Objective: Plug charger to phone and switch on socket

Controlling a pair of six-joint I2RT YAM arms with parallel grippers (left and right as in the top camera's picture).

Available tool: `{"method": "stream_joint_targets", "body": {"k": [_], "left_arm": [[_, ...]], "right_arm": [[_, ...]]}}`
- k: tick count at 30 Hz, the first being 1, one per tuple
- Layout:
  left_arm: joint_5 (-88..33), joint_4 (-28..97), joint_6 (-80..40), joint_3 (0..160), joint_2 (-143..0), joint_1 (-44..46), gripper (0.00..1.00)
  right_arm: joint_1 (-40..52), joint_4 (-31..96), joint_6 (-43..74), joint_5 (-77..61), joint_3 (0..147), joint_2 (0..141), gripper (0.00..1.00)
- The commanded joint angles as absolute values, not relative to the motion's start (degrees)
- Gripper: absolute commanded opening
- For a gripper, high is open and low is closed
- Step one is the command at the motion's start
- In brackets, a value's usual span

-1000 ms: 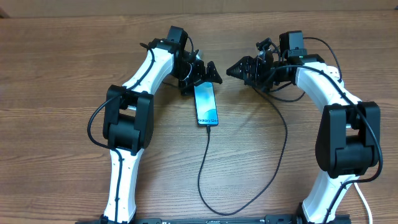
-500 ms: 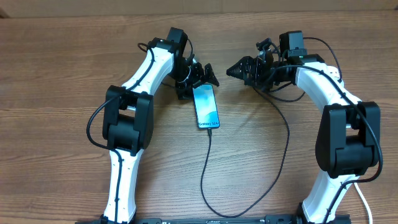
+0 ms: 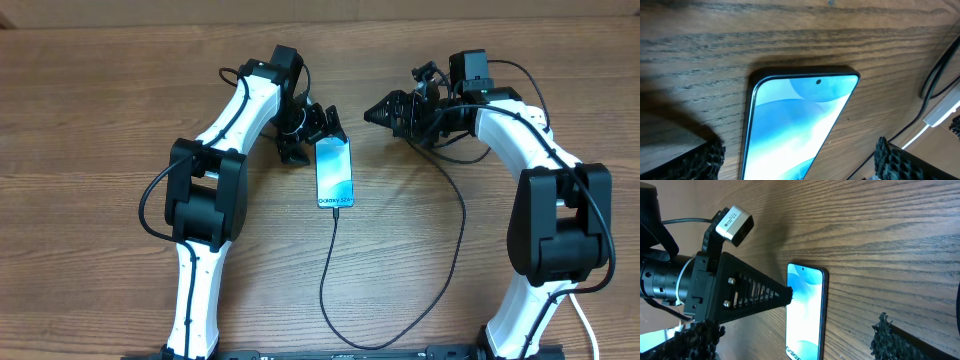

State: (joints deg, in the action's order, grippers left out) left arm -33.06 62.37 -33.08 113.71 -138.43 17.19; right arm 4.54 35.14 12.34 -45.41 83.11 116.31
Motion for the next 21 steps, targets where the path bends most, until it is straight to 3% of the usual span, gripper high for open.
{"method": "stream_joint_targets", "body": {"k": [1, 12, 21], "left_arm": [[-26.76, 63.68, -30.70, 112.53, -140.40, 17.28, 1.00], [-19.77, 71.57, -25.26, 112.62, -137.19, 17.17, 1.00], [-17.61, 73.38, -24.43, 112.62, -125.40, 17.61, 1.00]], "right_arm": [[4.47, 34.85, 11.90, -45.01, 84.01, 115.83, 1.00], [4.47, 34.61, 11.90, -45.01, 84.01, 115.83, 1.00], [4.47, 34.17, 11.90, -44.99, 84.01, 115.83, 1.00]]}}
